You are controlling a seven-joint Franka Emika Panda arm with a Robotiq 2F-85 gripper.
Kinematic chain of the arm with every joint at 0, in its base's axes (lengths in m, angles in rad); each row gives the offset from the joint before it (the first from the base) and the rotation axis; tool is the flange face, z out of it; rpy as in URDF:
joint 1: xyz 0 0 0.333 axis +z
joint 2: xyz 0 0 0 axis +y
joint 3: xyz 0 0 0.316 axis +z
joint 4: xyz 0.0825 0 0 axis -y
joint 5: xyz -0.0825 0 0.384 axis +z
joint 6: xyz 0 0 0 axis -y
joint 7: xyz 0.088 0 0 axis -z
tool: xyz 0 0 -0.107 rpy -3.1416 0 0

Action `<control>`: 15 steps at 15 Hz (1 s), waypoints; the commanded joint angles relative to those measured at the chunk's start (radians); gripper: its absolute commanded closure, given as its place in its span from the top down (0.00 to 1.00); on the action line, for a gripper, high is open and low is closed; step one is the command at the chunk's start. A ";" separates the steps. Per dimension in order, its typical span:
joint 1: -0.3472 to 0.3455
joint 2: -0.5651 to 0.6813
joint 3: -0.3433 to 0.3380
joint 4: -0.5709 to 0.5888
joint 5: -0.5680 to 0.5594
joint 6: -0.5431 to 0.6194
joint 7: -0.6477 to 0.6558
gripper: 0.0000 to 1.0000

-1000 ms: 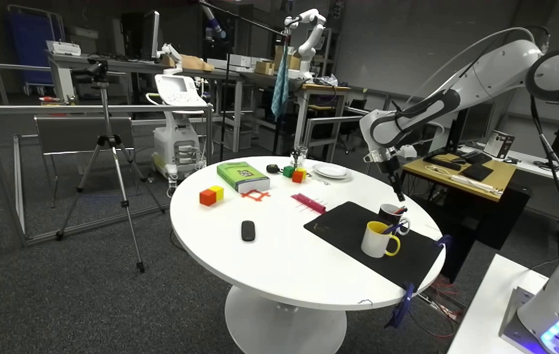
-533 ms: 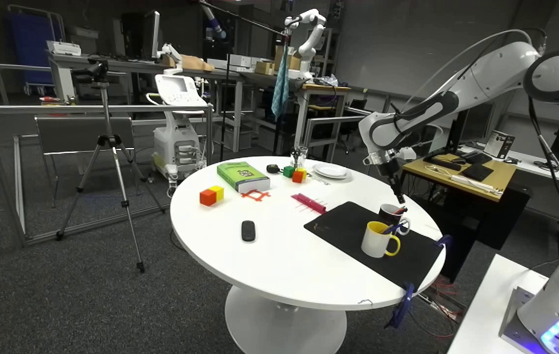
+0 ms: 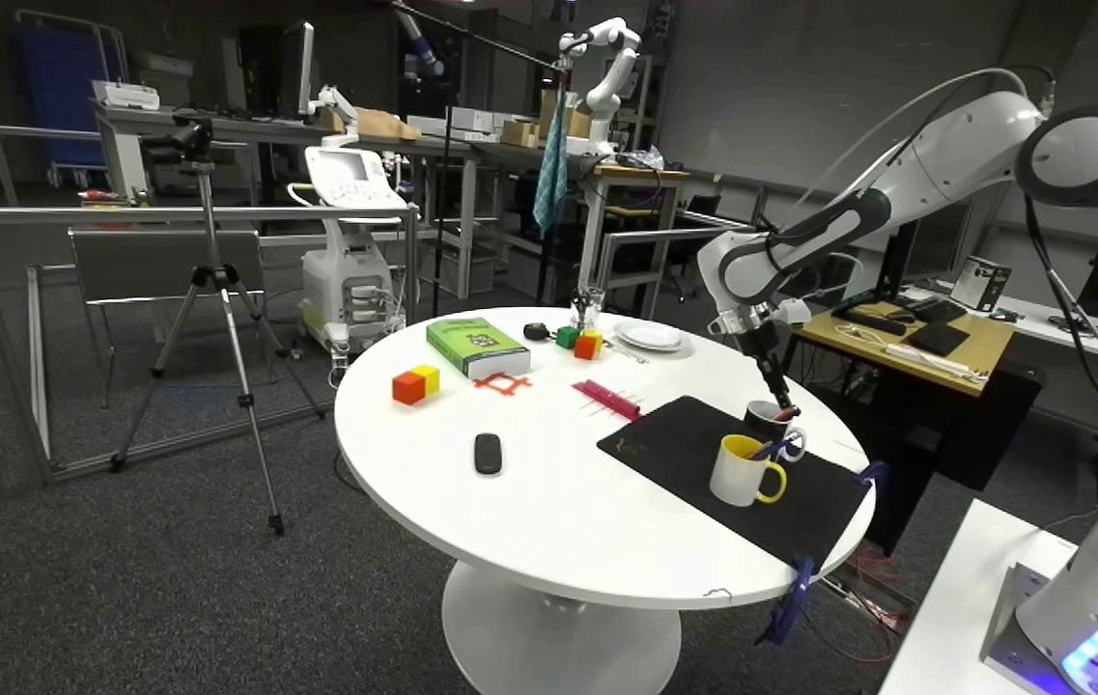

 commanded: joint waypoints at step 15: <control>0.007 -0.158 0.026 -0.189 0.013 0.061 0.008 1.00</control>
